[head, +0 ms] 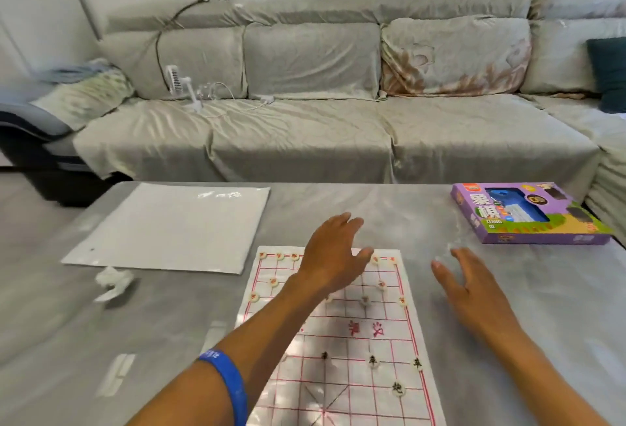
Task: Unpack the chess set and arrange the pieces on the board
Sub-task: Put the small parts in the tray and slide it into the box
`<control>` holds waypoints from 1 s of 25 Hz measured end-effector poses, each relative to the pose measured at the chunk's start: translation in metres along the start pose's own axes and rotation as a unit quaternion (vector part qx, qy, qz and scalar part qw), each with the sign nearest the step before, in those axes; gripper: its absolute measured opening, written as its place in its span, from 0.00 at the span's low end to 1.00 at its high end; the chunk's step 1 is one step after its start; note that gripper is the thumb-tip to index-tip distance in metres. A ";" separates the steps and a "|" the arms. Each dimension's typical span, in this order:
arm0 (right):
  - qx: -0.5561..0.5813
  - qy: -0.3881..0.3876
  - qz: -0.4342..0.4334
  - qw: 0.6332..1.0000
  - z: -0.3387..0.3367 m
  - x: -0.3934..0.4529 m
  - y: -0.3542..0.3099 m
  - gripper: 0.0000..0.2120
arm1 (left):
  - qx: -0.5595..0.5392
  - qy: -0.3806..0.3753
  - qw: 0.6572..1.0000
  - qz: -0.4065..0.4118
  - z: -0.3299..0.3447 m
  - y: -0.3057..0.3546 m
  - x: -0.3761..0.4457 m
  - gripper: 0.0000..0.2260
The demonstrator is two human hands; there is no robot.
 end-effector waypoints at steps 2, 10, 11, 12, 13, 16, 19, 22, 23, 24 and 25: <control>-0.022 -0.031 -0.053 0.998 0.040 -0.019 -0.052 0.31 | -0.023 0.021 0.999 -0.041 -0.026 -0.061 -0.049 0.25; -0.059 -0.208 -0.206 0.954 0.221 -0.113 -0.193 0.18 | -0.007 0.076 0.957 -0.279 -0.059 -0.292 -0.202 0.18; -0.061 -0.220 -0.211 0.950 0.237 -0.120 -0.202 0.18 | 0.007 0.096 0.954 -0.285 -0.063 -0.307 -0.203 0.19; -0.063 -0.231 -0.214 0.947 0.252 -0.125 -0.210 0.18 | 0.027 0.110 0.953 -0.281 -0.066 -0.318 -0.200 0.21; -0.067 -0.242 -0.218 0.943 0.267 -0.127 -0.217 0.18 | 0.050 0.114 0.954 -0.273 -0.068 -0.328 -0.195 0.24; -0.085 -0.239 -0.228 0.940 0.298 -0.119 -0.235 0.20 | 0.090 0.080 0.953 -0.278 -0.057 -0.359 -0.175 0.29; -0.163 -0.199 -0.222 0.941 0.321 -0.088 -0.240 0.26 | 0.061 0.086 0.949 -0.296 -0.041 -0.385 -0.166 0.18; -0.276 -0.163 -0.192 0.928 0.349 -0.055 -0.238 0.23 | -0.015 0.166 0.929 -0.329 -0.043 -0.400 -0.166 0.08; -0.294 -0.146 -0.205 0.922 0.358 -0.049 -0.240 0.16 | -0.029 0.171 0.927 -0.333 -0.042 -0.403 -0.166 0.08; -0.303 -0.127 -0.222 0.918 0.364 -0.046 -0.245 0.12 | -0.039 0.174 0.927 -0.329 -0.042 -0.404 -0.166 0.08; -0.308 -0.114 -0.238 0.914 0.368 -0.045 -0.248 0.11 | -0.054 0.178 0.929 -0.319 -0.040 -0.405 -0.165 0.08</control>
Point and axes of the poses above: each hand's wrist, its own x-axis towards the middle knuckle, its own z-axis out of the palm, y = z × x, the point moved 7 cm from there along x, towards the middle knuckle, and after that the axes turned 12 degrees about x, right-handed, at the moved point
